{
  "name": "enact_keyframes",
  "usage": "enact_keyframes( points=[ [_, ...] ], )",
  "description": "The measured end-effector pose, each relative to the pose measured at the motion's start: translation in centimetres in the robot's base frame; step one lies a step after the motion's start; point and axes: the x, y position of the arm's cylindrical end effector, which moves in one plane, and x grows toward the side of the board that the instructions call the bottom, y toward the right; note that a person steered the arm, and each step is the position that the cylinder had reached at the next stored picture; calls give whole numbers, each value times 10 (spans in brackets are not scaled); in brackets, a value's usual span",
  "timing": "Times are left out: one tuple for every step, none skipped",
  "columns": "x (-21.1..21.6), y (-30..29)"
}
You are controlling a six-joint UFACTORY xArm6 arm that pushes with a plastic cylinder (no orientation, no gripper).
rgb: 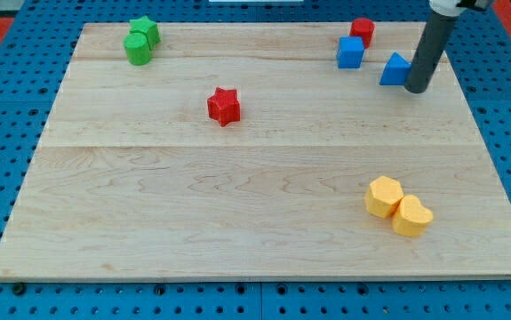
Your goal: Slide the red star diagonally to the blue cube
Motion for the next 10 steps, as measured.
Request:
enact_keyframes(
  points=[
    [-24, -27],
    [-11, -37],
    [42, -95],
    [64, -188],
    [93, -300],
    [55, -303],
    [51, -206],
    [45, -146],
    [12, -151],
    [67, -214]
  ],
)
